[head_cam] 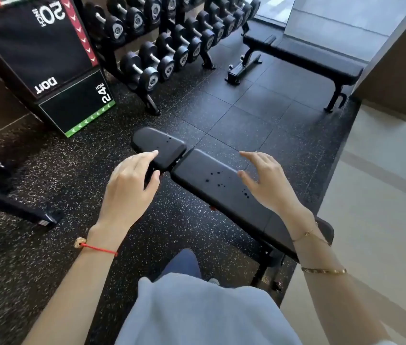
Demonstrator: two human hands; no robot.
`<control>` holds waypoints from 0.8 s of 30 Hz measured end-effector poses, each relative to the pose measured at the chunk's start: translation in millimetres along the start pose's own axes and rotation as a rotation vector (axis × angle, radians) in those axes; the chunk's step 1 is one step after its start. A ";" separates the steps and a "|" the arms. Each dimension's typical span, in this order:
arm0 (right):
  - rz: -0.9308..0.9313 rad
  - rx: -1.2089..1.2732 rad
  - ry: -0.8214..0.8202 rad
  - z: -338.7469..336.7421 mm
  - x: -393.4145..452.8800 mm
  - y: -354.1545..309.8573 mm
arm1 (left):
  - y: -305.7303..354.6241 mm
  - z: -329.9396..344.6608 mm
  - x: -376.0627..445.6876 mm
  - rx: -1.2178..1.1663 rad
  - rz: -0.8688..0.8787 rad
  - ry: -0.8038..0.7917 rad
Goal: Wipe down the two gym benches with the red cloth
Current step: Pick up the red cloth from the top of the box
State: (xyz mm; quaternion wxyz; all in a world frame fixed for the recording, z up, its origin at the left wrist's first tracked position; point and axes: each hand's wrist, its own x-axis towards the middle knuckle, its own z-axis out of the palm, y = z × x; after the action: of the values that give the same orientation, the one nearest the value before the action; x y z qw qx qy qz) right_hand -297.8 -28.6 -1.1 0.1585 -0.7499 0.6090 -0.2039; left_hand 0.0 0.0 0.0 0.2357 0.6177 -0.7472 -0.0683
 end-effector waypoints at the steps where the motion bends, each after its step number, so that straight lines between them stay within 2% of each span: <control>1: -0.014 0.007 -0.010 4.9 2.2 -1.2 | -5.0 0.5 -4.4 -0.001 -0.020 0.001; 7: -0.074 0.008 -0.115 31.0 32.9 -21.8 | -42.9 -1.2 -22.3 0.031 -0.177 0.024; 13: -0.177 0.009 -0.208 72.3 99.7 -61.2 | -96.9 -13.2 -20.0 0.045 -0.326 0.071; 24: -0.353 0.079 -0.293 185.6 256.8 -219.7 | -263.6 -87.0 15.1 0.106 -0.507 0.150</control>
State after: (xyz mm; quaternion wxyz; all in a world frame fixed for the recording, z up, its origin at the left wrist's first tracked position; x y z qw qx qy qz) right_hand 26.2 -236.0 -26.2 0.2367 -0.8595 0.4305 -0.1410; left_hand 270.9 -57.9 -23.1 0.2332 0.8000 -0.5514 -0.0399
